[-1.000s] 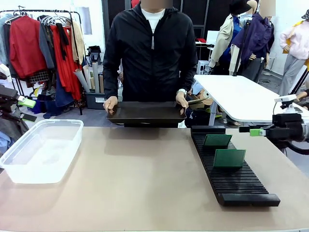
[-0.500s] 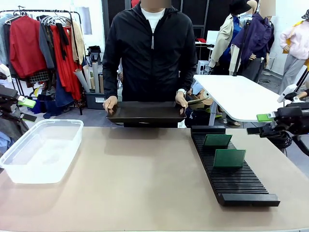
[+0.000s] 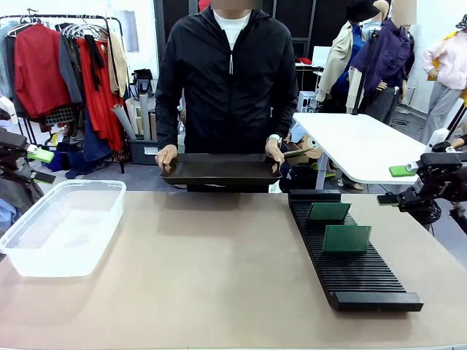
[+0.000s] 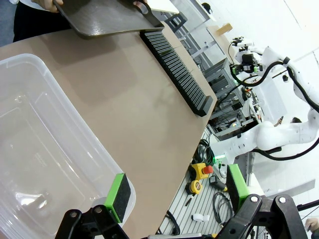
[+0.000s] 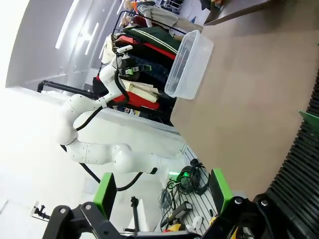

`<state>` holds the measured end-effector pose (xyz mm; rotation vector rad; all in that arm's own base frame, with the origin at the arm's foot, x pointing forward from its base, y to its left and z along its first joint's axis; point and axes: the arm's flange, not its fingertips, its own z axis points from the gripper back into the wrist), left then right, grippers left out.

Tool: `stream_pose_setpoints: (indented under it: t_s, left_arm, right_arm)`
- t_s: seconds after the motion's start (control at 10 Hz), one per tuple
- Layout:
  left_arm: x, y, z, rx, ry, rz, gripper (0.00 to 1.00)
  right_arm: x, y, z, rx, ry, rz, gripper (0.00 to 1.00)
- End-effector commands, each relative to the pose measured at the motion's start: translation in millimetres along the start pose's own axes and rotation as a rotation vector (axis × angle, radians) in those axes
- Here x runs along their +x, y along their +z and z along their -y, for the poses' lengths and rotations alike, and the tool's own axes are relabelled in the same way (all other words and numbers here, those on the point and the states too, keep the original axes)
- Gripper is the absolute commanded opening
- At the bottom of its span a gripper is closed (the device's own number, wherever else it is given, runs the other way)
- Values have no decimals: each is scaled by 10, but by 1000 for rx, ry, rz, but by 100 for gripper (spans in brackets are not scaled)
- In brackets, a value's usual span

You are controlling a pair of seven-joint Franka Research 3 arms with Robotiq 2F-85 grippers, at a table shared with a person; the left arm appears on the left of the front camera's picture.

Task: Sort PCBs into racks and boxes based on the side picked up.
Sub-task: If the short side of the Blank PCB is picked up, insert it into the PCB Rack ; if the long side is picked up, place it in the Organizing box.

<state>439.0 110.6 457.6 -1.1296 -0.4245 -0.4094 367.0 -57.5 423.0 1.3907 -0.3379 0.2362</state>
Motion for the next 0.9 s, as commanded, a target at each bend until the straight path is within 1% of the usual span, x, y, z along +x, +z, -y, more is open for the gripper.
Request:
stream_pose_setpoints:
  t_s: [0.0,0.8]
  left_arm:
    - [5,4,27,-6,8,2,100]
    - [5,4,27,-6,8,2,100]
  right_arm:
    - [45,8,34,1,36,-3,100]
    - [45,8,34,1,36,-3,100]
